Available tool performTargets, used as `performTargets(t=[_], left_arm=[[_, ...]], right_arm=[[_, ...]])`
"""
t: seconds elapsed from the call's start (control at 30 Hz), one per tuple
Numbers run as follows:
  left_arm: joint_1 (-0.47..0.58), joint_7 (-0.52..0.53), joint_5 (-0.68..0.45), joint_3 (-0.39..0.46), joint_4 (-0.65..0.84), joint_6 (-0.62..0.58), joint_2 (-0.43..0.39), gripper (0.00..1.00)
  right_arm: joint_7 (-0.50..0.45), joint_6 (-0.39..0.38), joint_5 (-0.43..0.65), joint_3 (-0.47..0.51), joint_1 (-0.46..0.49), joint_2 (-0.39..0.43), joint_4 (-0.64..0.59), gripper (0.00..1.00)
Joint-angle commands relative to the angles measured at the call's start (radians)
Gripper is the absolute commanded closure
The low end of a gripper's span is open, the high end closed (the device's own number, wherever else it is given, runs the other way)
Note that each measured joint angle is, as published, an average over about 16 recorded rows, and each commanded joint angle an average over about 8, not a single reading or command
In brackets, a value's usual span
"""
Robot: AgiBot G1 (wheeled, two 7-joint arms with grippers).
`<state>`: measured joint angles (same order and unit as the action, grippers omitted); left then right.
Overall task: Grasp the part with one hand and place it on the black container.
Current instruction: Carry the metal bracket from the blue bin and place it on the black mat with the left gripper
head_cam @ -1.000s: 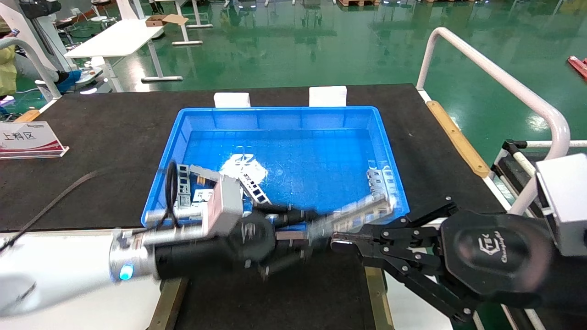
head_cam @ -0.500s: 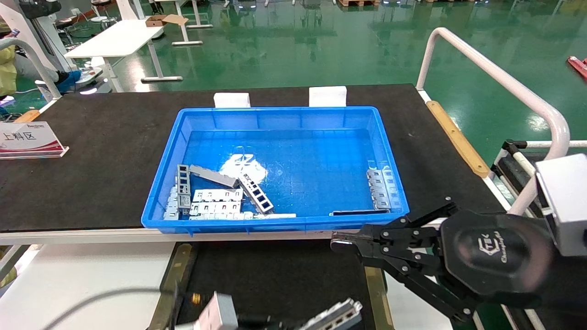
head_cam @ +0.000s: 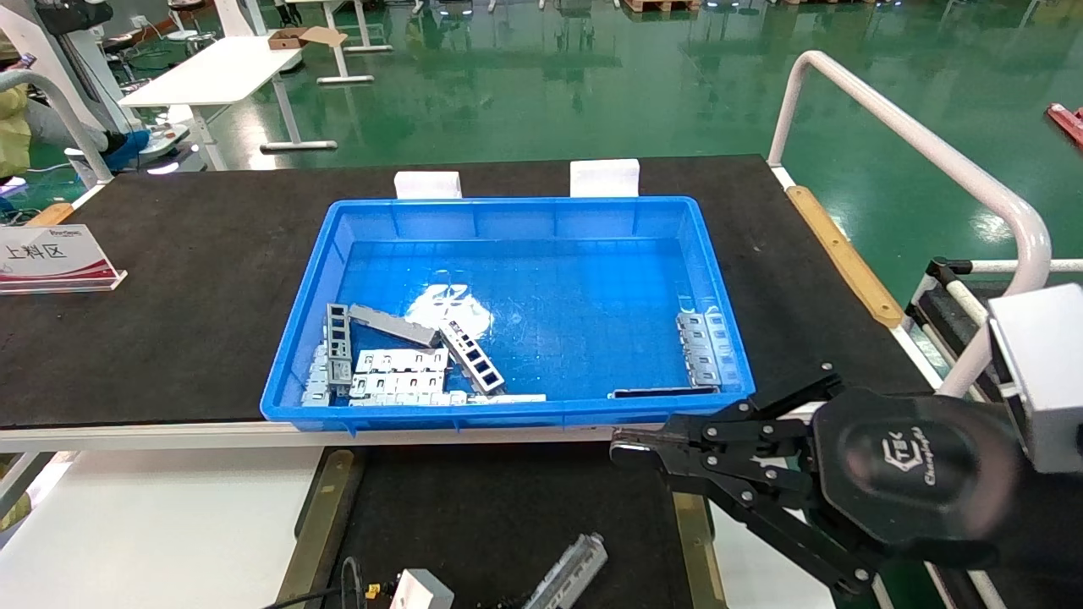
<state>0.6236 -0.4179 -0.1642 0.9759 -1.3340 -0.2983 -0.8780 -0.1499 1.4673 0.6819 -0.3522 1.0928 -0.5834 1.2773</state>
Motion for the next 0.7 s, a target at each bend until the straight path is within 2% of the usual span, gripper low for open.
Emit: performTargets(t=[0.03,0.37,0.7], left_arm=[[-0.040,-0.028,0.024,-0.045,0.001,0.047,-0.037,1.00],[-0.165,-0.120,0.042,-0.252,0.009,0.205,-0.223,1.00],[-0.193,-0.171,0.006,-0.396,0.058,0.324,-0.408,1.00]], right_arm=[[0.000,0.000,0.000,0.000,0.000,0.000,0.000,1.00],[0.000,0.000,0.000,0.000,0.000,0.000,0.000,1.00],[0.000,0.000,0.000,0.000,0.000,0.000,0.000,1.00]])
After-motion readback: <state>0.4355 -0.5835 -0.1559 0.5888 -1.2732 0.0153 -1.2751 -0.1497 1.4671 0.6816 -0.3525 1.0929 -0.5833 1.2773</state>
